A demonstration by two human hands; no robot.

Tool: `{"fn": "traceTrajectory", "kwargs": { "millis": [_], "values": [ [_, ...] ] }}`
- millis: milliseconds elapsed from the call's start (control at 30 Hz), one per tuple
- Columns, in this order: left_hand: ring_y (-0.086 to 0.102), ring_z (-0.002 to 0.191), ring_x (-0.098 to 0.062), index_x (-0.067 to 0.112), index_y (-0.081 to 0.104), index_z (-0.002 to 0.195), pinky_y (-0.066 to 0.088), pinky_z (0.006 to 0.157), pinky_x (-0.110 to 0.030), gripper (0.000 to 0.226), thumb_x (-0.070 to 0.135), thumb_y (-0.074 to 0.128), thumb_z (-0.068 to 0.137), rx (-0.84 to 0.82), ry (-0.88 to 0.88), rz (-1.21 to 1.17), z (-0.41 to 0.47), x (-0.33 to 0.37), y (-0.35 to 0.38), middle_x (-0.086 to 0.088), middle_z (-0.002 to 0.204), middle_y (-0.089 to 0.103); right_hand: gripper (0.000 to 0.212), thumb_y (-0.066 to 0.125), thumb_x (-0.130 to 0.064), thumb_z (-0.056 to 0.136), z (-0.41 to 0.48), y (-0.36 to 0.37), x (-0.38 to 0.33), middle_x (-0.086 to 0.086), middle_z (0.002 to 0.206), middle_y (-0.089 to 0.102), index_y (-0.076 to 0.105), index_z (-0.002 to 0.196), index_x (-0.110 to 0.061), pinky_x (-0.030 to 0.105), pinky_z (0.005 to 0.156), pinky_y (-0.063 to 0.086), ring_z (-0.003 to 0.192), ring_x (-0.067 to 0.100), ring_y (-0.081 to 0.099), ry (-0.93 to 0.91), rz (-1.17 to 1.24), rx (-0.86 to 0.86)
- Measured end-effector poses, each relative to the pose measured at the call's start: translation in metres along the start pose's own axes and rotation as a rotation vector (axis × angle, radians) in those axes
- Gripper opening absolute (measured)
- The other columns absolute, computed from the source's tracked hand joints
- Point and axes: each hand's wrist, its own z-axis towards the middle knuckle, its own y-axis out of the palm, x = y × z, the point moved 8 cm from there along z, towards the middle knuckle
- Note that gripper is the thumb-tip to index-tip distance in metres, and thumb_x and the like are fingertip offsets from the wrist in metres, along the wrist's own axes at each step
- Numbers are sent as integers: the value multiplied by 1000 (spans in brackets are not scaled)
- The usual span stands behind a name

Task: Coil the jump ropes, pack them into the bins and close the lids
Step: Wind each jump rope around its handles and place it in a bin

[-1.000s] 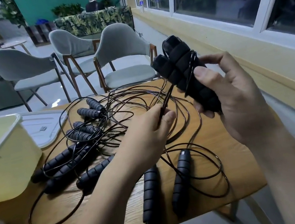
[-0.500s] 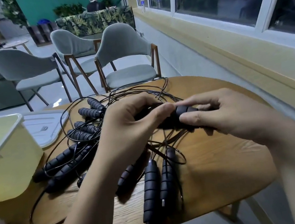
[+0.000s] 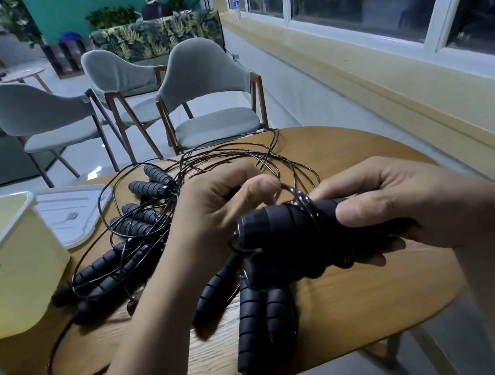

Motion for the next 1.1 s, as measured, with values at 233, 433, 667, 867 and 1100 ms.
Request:
{"fn": "traceTrajectory", "kwargs": {
  "millis": [233,433,667,867,1100],
  "values": [
    [53,56,1,18,58,67,49,51,-31,28,6,52,91,30,-179,188,-2,-27,11,8,58,61,54,56,-36,93,8,-13,-10,22,81,61,58,117,12,28,46,34,52,27,55,-184,173,201],
    [43,52,-5,33,57,89,35,51,-30,24,38,48,111,-46,-89,308,-2,-17,29,16,60,52,51,62,-38,98,5,-27,-21,32,100,62,50,113,10,32,50,40,63,29,57,-301,206,447],
    [57,54,-8,25,64,97,43,53,-26,11,23,60,107,-49,-87,352,0,-20,28,15,63,57,24,69,-30,102,-5,-39,-25,23,86,67,59,84,-18,36,49,42,61,36,61,-416,98,818],
    [56,51,-9,22,71,97,48,52,-34,13,29,64,106,-50,-79,378,2,-17,20,12,59,58,26,79,-44,98,-19,-51,-23,1,90,76,68,98,-21,37,64,54,74,25,72,-334,-380,1121],
    [62,62,-10,23,76,93,47,58,-33,14,34,73,100,-8,-132,307,2,-13,-4,7,73,70,32,82,-53,90,-17,-51,-18,-7,109,70,69,110,-33,13,67,45,91,2,63,-127,-759,1160]
  ]
}}
